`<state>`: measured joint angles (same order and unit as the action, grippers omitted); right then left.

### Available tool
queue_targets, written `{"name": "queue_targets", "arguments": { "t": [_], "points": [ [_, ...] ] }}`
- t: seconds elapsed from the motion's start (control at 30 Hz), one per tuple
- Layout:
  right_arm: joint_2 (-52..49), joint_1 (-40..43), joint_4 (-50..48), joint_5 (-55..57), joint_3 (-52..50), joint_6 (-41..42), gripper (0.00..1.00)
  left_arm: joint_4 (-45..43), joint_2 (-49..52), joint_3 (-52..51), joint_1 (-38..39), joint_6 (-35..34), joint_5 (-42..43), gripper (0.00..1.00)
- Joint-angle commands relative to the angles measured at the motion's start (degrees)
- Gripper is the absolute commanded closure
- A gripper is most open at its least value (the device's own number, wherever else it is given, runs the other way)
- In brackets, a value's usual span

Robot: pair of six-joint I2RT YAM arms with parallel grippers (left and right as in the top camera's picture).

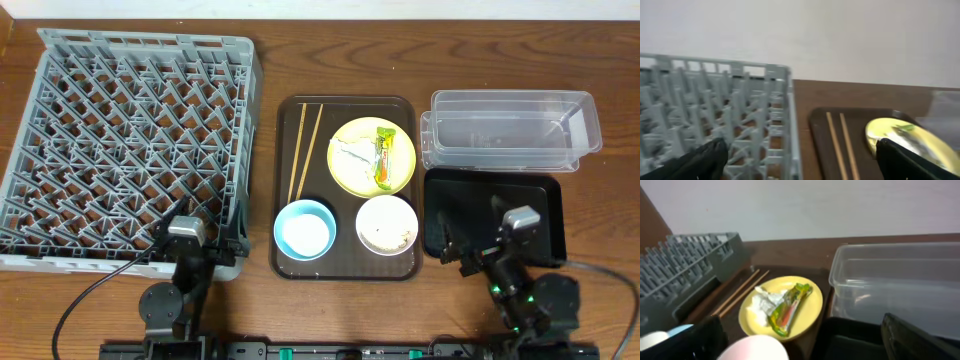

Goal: Sort waste into correct bins and load items into the dishwasher
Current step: 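Grasp the tissue on the yellow plate with the right gripper, drop in bin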

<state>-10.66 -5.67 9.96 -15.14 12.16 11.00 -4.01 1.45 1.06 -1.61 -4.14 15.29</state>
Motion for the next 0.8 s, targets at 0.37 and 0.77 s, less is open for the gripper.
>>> {"name": "queue_targets", "arguments": {
  "t": [0.37,0.77],
  "points": [
    [-49.31,0.35,22.47,-8.50,44.17,-4.04,0.01,21.59,24.22,27.69,-0.17,-7.13,11.15,0.04],
    [-65.53,0.33,30.27,-21.97,56.35,3.82,0.01,47.45,51.60,60.06,-0.20,-7.13,18.40,0.04]
  ]
}}
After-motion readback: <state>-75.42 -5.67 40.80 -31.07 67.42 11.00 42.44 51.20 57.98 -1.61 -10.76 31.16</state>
